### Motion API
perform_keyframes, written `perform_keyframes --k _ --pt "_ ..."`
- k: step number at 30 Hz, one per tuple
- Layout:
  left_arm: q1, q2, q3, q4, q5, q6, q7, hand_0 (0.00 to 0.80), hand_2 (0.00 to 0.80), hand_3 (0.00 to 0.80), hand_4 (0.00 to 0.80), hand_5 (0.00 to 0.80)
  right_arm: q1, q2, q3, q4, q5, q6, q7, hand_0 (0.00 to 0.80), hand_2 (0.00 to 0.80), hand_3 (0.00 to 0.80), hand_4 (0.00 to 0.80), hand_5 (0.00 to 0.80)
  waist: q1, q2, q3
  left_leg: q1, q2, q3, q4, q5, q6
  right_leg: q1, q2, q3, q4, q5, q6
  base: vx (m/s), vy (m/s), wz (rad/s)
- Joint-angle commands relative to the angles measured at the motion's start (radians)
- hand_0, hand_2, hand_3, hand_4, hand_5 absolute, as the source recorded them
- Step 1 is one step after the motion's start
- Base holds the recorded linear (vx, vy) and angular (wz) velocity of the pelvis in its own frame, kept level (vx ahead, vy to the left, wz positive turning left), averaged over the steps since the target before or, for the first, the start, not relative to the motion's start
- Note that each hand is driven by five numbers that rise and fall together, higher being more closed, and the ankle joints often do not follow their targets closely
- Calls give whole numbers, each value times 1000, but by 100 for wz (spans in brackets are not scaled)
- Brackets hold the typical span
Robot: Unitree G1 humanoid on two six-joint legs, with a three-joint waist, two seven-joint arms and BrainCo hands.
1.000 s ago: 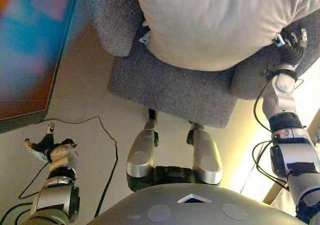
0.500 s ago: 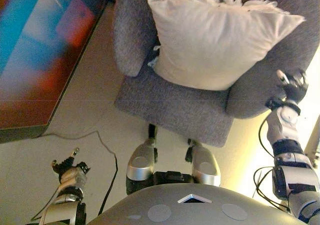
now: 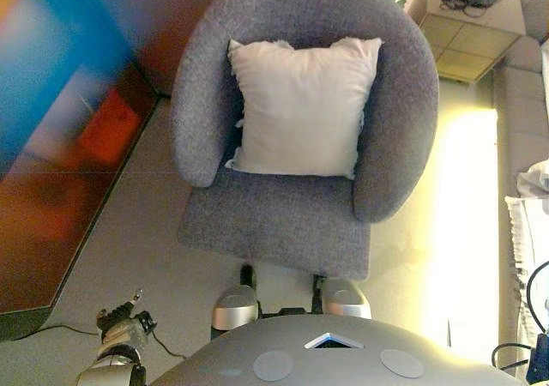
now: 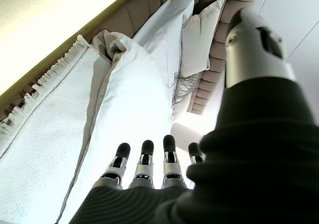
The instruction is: Pick up the cushion and take it to the sofa
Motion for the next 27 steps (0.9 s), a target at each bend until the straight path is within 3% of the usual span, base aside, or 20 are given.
perform_keyframes --k 1,5,8,10,16,27 --pt "3 0 -7 62 79 10 -6 0 0 0 0 0 -3 115 93 75 -71 16 76 0 0 0 0 0 -3 -51 7 19 -6 -8 69 -125 -13 33 -24 2 20 -73 56 0 0 0" --pt "2 -58 -32 89 131 24 -25 0 0 0 0 0 40 330 269 172 -126 14 95 0 0 0 0 0 -14 -55 -3 46 -6 2 63 -132 -7 44 -26 8 9 -60 59 8 -5 -4" --pt "-28 -102 -80 110 139 15 -44 0 0 0 0 0 34 422 378 268 -209 97 149 0 0 0 0 0 -21 -47 -9 67 -9 9 48 -134 0 52 -24 10 7 -58 57 9 18 -19" --pt "-49 -122 -113 121 128 64 -101 0 0 0 0 0 25 470 448 315 -244 123 174 0 0 0 0 0 -24 -39 -10 75 -15 7 46 -137 6 58 -24 13 7 -58 55 5 27 -14" --pt "-83 -159 -183 121 105 131 -203 0 0 0 0 0 7 525 560 330 -321 149 199 0 0 0 0 0 -41 -15 -21 94 -23 13 42 -145 15 71 -25 20 7 -65 53 7 50 -12" --pt "-105 -185 -232 109 21 214 -199 0 0 0 0 0 5 539 624 331 -388 143 166 0 0 0 0 0 -49 -12 -32 101 -30 22 55 -155 28 88 -20 35 7 -73 51 7 17 -2"
